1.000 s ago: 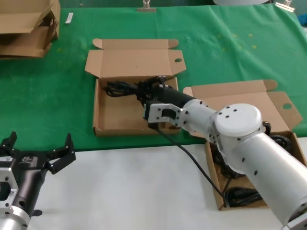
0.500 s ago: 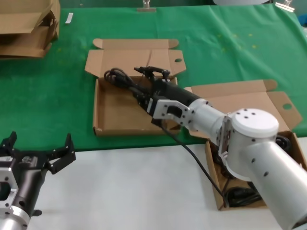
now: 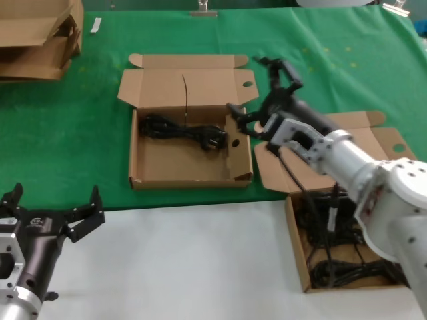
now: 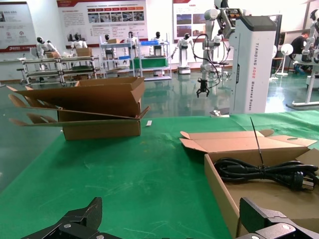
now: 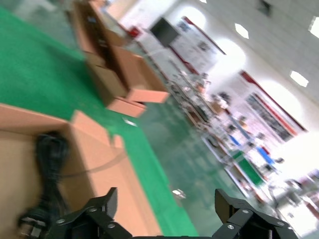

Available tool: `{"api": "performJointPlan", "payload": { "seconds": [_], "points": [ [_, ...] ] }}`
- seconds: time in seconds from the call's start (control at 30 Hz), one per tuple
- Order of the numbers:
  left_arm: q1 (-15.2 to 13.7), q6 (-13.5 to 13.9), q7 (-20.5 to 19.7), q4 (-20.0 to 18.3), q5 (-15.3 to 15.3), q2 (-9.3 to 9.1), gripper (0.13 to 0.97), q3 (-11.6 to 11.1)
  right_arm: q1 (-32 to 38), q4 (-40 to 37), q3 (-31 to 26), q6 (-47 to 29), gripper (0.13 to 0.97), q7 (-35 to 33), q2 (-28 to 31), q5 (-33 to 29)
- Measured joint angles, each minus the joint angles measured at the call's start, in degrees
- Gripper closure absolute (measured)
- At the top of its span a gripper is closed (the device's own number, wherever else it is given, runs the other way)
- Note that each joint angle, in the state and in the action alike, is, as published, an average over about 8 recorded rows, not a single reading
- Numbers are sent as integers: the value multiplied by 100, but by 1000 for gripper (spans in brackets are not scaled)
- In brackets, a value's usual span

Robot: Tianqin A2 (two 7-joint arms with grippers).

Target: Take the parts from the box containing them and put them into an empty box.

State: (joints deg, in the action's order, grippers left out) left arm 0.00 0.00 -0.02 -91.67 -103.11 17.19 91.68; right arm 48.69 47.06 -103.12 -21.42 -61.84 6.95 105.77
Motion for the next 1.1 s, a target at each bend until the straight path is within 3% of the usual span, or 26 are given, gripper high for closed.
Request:
{"api": "performJointPlan", "payload": {
  "seconds": [0.27, 0.57, 0.87, 1.1],
  "points": [
    [0, 0, 0, 0, 0, 0, 132, 0, -170, 226, 252, 29, 338, 0, 80, 149],
    [0, 0, 0, 0, 0, 0, 132, 0, -409, 442, 300, 136, 205, 308, 129, 130],
    [0, 0, 0, 0, -1, 0, 132, 0, -923, 904, 397, 366, 138, 984, 232, 85],
    [0, 0, 0, 0, -1, 0, 132, 0, -1359, 1299, 480, 563, 134, 1561, 319, 46]
  ]
}}
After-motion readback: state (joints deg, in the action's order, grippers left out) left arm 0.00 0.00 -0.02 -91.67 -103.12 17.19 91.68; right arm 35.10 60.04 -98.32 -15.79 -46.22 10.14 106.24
